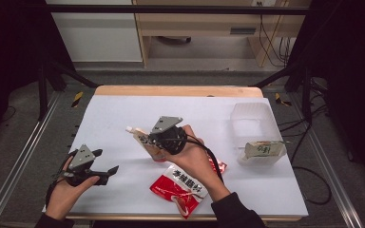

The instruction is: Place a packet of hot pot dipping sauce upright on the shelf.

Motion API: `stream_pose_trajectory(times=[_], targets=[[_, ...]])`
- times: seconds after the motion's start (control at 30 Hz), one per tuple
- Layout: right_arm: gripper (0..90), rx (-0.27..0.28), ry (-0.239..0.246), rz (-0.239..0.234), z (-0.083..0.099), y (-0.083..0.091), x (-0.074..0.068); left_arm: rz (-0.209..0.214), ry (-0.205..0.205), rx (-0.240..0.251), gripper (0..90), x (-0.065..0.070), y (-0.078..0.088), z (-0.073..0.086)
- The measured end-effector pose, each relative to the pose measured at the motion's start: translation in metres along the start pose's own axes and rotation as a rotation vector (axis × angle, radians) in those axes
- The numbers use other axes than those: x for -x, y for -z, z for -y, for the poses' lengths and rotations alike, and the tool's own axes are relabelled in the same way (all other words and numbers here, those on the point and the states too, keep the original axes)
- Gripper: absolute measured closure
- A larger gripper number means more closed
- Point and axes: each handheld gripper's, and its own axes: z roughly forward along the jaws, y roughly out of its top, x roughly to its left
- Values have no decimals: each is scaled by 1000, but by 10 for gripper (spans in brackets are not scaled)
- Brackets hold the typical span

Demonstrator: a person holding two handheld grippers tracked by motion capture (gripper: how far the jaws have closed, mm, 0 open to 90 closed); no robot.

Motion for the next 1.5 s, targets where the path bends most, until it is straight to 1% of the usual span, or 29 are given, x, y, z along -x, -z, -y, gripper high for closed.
stream_pose_trajectory(times=[0.1,0.17,0.2,0.23,0.3,0.4,0.5,0.57,0.6,0.7,0.8,0.87,0.93,1.03,1.07,1.13,1.2,1.37,1.43,1.5], targets=[[900,24,-2,-7,1,9,1,41,-10,-10,133,0,-3,-8],[900,36,5,-18,1,12,-1,45,-16,-24,132,1,-6,-14],[900,40,9,-19,1,13,-3,45,-16,-24,132,1,-6,-14],[900,49,13,-23,1,15,-4,51,-29,-35,132,2,-9,-19],[900,49,21,-26,1,16,-6,51,-35,-37,132,2,-10,-21],[900,54,19,-21,1,18,-5,62,-55,-44,133,4,-10,-33],[900,53,16,-21,3,17,-4,65,-79,-42,133,5,-8,-45],[900,52,15,-21,4,17,-3,83,-79,-30,138,4,-6,-53],[900,53,14,-22,4,17,-3,96,-70,-19,143,4,-6,-57],[900,59,6,-28,4,17,-1,101,-91,-20,164,3,-6,-67],[900,64,7,-34,4,18,-1,113,-98,-21,183,2,-9,-76],[900,69,8,-38,3,18,-2,110,-103,-23,193,2,-10,-80],[900,71,10,-36,3,19,-3,123,-107,-28,193,2,-11,-84],[900,72,6,-26,2,20,-3,126,-114,-17,198,4,-10,-88],[900,76,12,-35,1,20,-4,137,-121,-16,198,5,-11,-91],[900,77,17,-37,0,20,-5,154,-124,-23,196,5,-13,-94],[900,79,21,-42,0,21,-6,149,-138,-33,195,5,-15,-97],[900,82,21,-56,-1,21,-7,187,-131,-16,203,2,-18,-103],[900,83,27,-61,-1,21,-8,203,-120,-7,243,0,-19,-105],[900,84,33,-69,-1,21,-9,219,-122,-11,270,-2,-21,-106]])
